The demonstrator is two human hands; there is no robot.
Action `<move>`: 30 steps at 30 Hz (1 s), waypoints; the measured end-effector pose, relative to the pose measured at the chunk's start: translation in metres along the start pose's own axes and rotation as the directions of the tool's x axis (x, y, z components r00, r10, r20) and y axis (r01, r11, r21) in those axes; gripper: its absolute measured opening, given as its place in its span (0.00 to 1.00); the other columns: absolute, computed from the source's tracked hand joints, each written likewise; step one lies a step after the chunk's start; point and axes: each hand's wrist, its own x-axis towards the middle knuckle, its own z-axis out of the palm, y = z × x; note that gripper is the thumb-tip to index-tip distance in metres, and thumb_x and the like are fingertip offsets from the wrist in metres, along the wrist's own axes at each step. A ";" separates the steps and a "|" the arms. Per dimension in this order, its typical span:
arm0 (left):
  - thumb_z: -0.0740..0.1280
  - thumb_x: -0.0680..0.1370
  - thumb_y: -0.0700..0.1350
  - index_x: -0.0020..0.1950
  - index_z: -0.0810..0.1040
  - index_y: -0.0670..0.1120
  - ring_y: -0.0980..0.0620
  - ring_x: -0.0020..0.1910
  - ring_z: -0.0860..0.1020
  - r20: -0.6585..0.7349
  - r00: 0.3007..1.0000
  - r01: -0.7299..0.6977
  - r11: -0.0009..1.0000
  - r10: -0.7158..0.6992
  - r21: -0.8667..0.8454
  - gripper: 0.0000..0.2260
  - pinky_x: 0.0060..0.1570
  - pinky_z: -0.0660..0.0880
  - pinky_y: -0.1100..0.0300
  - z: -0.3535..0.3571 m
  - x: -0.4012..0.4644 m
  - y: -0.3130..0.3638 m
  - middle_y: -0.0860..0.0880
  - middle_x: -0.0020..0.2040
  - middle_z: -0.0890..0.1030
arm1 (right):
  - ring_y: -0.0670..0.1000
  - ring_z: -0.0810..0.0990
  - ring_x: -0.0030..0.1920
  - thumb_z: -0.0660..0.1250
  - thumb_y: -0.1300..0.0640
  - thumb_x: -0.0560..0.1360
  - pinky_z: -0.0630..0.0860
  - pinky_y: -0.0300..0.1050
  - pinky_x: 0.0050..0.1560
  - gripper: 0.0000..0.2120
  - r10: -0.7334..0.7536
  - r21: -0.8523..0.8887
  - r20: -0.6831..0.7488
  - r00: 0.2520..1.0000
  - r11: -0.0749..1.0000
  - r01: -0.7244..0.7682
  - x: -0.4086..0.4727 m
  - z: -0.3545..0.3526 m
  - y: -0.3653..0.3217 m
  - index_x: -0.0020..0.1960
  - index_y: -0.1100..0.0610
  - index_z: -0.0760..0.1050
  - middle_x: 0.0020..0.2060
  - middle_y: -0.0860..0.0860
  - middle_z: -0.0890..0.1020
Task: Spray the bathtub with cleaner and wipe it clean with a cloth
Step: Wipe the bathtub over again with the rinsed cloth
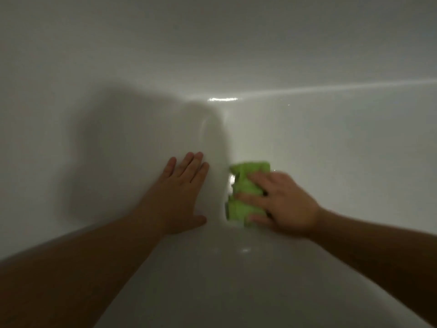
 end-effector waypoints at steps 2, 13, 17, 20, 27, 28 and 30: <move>0.67 0.70 0.73 0.82 0.33 0.45 0.45 0.81 0.32 0.033 0.999 0.011 1.000 -0.011 0.020 0.60 0.79 0.34 0.43 -0.001 0.003 0.007 0.44 0.81 0.29 | 0.60 0.73 0.69 0.61 0.36 0.82 0.72 0.58 0.67 0.22 -0.127 0.041 0.098 0.987 0.991 0.124 -0.040 0.005 -0.026 0.73 0.40 0.72 0.71 0.57 0.74; 0.72 0.61 0.76 0.81 0.29 0.47 0.46 0.80 0.29 0.043 0.998 0.049 0.999 -0.048 -0.020 0.70 0.79 0.34 0.43 0.003 0.019 0.025 0.45 0.80 0.26 | 0.67 0.67 0.72 0.61 0.33 0.78 0.68 0.64 0.71 0.29 0.217 -0.131 -0.164 0.962 0.962 -0.239 0.091 -0.074 0.136 0.76 0.44 0.69 0.74 0.60 0.68; 0.74 0.59 0.75 0.81 0.29 0.47 0.46 0.80 0.29 0.062 0.997 0.045 0.999 -0.043 -0.028 0.71 0.79 0.35 0.42 -0.002 0.026 0.028 0.45 0.80 0.25 | 0.67 0.68 0.69 0.60 0.34 0.78 0.69 0.63 0.67 0.29 0.320 -0.110 -0.260 0.911 0.927 -0.358 0.087 -0.065 0.125 0.75 0.45 0.71 0.72 0.61 0.70; 0.75 0.59 0.74 0.81 0.29 0.48 0.46 0.80 0.29 0.082 0.995 0.054 0.998 -0.052 -0.029 0.71 0.79 0.36 0.41 -0.006 0.030 0.032 0.45 0.80 0.25 | 0.67 0.74 0.64 0.60 0.35 0.79 0.73 0.62 0.62 0.27 0.226 -0.057 -0.175 0.958 0.969 -0.239 0.037 -0.029 0.082 0.73 0.45 0.74 0.68 0.62 0.74; 0.75 0.58 0.75 0.81 0.29 0.49 0.43 0.80 0.29 0.101 0.993 0.071 0.997 -0.068 -0.022 0.72 0.79 0.39 0.37 -0.008 0.037 0.041 0.45 0.80 0.25 | 0.58 0.73 0.68 0.61 0.35 0.81 0.71 0.55 0.67 0.22 -0.174 0.069 0.112 0.978 0.983 0.167 -0.081 0.001 0.002 0.73 0.40 0.73 0.70 0.54 0.75; 0.75 0.57 0.75 0.81 0.29 0.49 0.43 0.80 0.29 0.102 0.992 0.071 0.997 -0.068 -0.020 0.72 0.79 0.39 0.37 -0.008 0.038 0.042 0.45 0.80 0.25 | 0.57 0.74 0.68 0.61 0.34 0.81 0.72 0.55 0.67 0.23 -0.226 0.066 0.121 0.967 0.974 0.219 -0.075 -0.002 0.012 0.73 0.40 0.73 0.70 0.53 0.75; 0.75 0.56 0.76 0.81 0.29 0.50 0.44 0.80 0.30 0.098 0.993 0.068 0.998 -0.067 -0.014 0.73 0.79 0.40 0.37 -0.008 0.041 0.044 0.45 0.80 0.26 | 0.60 0.76 0.67 0.61 0.33 0.80 0.74 0.55 0.65 0.24 -0.281 0.035 0.100 0.954 0.960 0.279 -0.047 -0.008 0.042 0.72 0.43 0.75 0.70 0.55 0.75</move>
